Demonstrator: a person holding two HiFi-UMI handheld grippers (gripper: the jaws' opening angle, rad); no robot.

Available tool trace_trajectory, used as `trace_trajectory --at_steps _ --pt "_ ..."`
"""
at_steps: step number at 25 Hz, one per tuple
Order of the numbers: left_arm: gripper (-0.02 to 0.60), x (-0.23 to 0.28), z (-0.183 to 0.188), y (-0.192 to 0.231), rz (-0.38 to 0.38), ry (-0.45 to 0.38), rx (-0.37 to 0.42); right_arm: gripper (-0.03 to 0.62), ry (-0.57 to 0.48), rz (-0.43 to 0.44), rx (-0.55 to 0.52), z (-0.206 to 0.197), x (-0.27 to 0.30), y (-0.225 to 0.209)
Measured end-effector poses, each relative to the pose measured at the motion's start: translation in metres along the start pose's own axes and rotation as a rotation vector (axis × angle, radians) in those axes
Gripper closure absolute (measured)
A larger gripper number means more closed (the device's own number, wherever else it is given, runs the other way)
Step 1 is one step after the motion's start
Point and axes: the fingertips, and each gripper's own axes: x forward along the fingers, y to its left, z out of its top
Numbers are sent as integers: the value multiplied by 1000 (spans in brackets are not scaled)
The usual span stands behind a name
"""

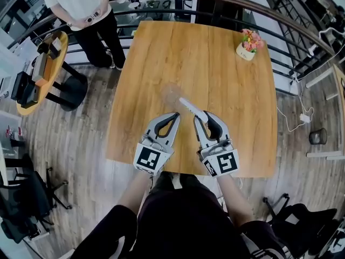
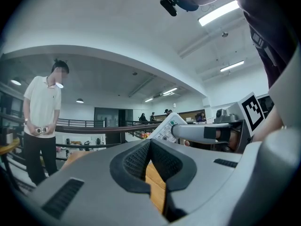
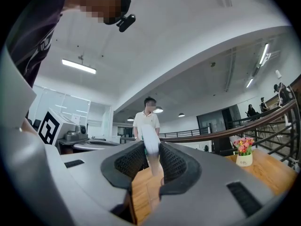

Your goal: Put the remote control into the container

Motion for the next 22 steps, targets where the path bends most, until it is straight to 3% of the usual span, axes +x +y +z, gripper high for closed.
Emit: trace_trajectory --at_steps 3,12,15,22 --pt "569 1 -11 8 -30 53 -10 477 9 -24 -3 -5 12 -2" --pt "569 23 -39 49 -67 43 -80 477 63 -94 15 -34 45 -10" --pt "569 30 -63 57 -83 105 -92 477 96 -96 27 -55 52 -12" --pt "569 40 -95 67 -98 154 -138 477 166 -54 -7 -83 65 -17"
